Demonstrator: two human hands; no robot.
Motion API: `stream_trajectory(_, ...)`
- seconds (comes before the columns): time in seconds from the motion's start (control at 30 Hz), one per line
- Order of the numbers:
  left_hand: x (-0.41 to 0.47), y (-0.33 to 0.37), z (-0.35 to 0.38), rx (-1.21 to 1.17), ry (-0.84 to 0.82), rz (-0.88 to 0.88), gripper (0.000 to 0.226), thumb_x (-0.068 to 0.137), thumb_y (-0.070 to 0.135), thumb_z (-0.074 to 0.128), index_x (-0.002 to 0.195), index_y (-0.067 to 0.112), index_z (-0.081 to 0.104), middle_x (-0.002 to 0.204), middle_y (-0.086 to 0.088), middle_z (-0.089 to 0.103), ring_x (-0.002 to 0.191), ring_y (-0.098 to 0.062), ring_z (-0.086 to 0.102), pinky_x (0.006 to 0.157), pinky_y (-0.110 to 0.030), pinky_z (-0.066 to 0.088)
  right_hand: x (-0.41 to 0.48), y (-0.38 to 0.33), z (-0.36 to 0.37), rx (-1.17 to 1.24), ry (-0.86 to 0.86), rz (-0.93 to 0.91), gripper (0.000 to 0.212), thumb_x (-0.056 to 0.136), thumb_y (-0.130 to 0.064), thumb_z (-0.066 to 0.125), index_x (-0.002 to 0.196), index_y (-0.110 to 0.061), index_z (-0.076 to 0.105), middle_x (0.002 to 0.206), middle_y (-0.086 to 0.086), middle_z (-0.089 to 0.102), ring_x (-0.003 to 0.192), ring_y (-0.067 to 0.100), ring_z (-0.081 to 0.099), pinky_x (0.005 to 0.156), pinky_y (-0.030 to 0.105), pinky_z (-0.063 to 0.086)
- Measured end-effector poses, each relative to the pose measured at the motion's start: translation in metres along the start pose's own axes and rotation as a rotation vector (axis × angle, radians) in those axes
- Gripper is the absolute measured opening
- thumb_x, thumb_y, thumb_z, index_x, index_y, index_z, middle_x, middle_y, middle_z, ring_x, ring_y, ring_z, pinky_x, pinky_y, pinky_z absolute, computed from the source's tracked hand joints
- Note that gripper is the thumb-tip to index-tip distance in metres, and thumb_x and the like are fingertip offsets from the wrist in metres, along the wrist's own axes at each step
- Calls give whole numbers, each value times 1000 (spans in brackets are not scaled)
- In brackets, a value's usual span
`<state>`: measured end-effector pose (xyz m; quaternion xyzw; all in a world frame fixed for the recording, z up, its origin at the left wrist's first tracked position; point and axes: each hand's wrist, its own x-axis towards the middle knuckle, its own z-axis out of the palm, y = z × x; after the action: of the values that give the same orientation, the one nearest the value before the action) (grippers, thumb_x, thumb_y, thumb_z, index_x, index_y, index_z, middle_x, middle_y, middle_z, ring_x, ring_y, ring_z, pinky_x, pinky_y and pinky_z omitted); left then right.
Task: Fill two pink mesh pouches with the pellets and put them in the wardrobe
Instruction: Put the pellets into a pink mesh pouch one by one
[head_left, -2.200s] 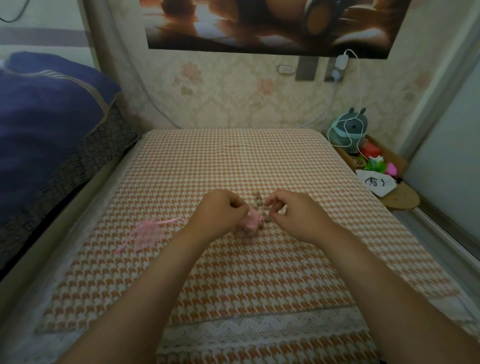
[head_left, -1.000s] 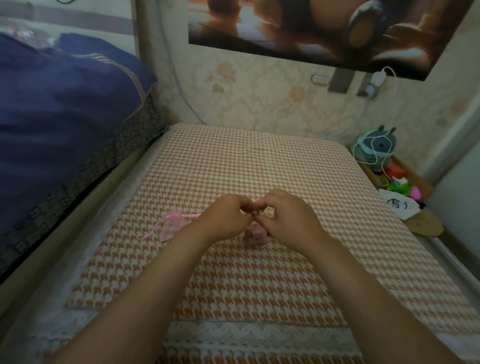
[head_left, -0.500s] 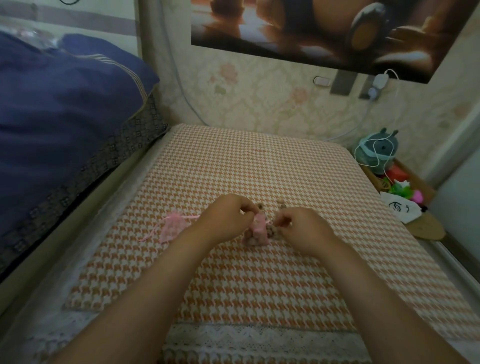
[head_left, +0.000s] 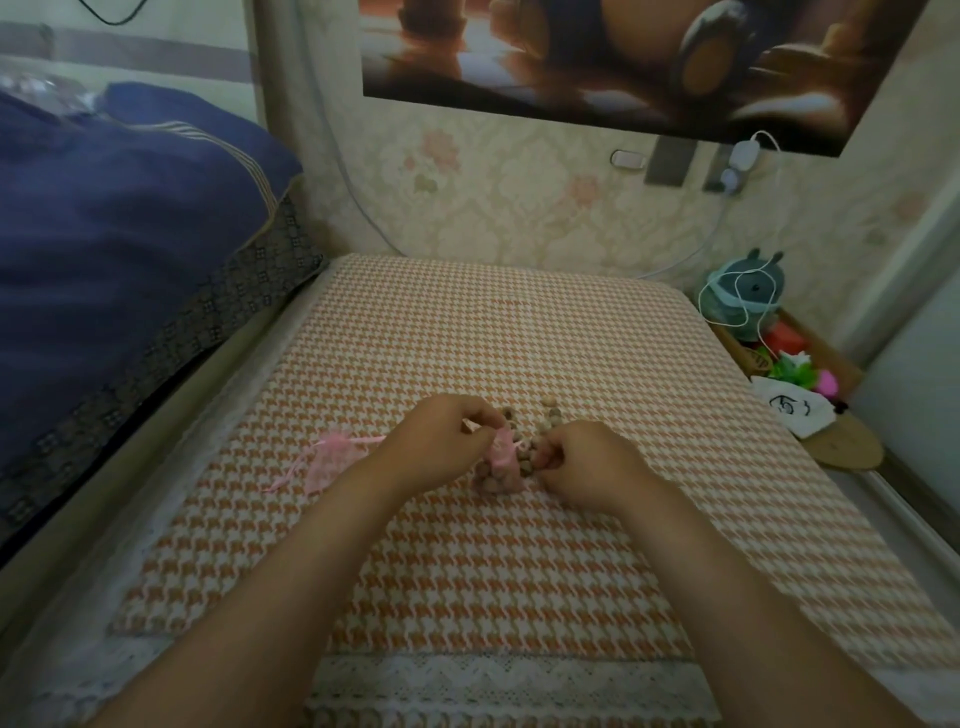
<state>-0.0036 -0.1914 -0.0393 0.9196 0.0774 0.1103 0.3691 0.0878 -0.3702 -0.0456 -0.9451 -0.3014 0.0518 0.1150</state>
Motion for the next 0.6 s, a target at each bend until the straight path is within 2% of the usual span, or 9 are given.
stream_trajectory(0.1,0,0,-1,-8,2,0,21,94,23,58,107,26,73,104,15,67,69,4,59,63,-19,47,-2,-2,-10,164,150,-7,10,87,-35,70,95,-34,74,95,-15,72,90,6,67,80,30,55)
stream_trajectory(0.17,0,1,-1,-13,-3,-5,22,94,22,57,108,26,73,100,16,66,66,4,58,59,-16,44,-4,-7,-18,338,261,-56,6,88,-34,72,93,-35,73,89,-20,71,79,-6,64,76,24,53)
stream_trajectory(0.23,0,1,-2,-12,-9,-6,23,93,21,56,110,25,72,96,16,67,65,5,58,57,-14,41,-9,-16,-23,459,298,-123,5,86,-33,75,90,-35,73,86,-22,70,70,-13,59,71,17,48)
stream_trajectory(0.3,0,2,-2,-18,-9,-10,25,93,17,55,111,22,72,78,20,61,56,8,55,51,-10,36,-14,-25,-25,500,295,-186,6,86,-32,77,92,-32,75,87,-20,71,69,-14,58,68,15,45)
stream_trajectory(0.37,0,2,-2,-23,-10,-1,26,92,15,54,111,20,72,67,21,56,49,13,53,45,-7,33,-16,-31,-22,479,296,-245,7,86,-31,76,93,-30,76,86,-19,72,67,-12,57,65,15,43)
stream_trajectory(0.4,0,3,-3,-26,-16,7,27,93,14,54,111,21,71,69,20,58,50,14,52,46,-7,34,-15,-33,-20,454,301,-263,7,86,-32,75,93,-30,76,87,-19,72,67,-11,57,64,15,42)
stream_trajectory(0.47,-1,2,-4,-32,-32,22,28,93,15,53,111,24,72,83,14,68,55,14,54,50,-7,35,-12,-34,-16,367,304,-287,8,87,-36,73,94,-31,76,90,-20,71,70,-14,56,65,13,39)
stream_trajectory(0.6,-3,0,-5,-31,-43,29,27,92,17,54,113,26,71,96,15,66,67,10,56,59,-7,36,-8,-33,-10,173,287,-331,13,91,-40,67,99,-33,75,99,-16,67,69,-9,51,65,18,39)
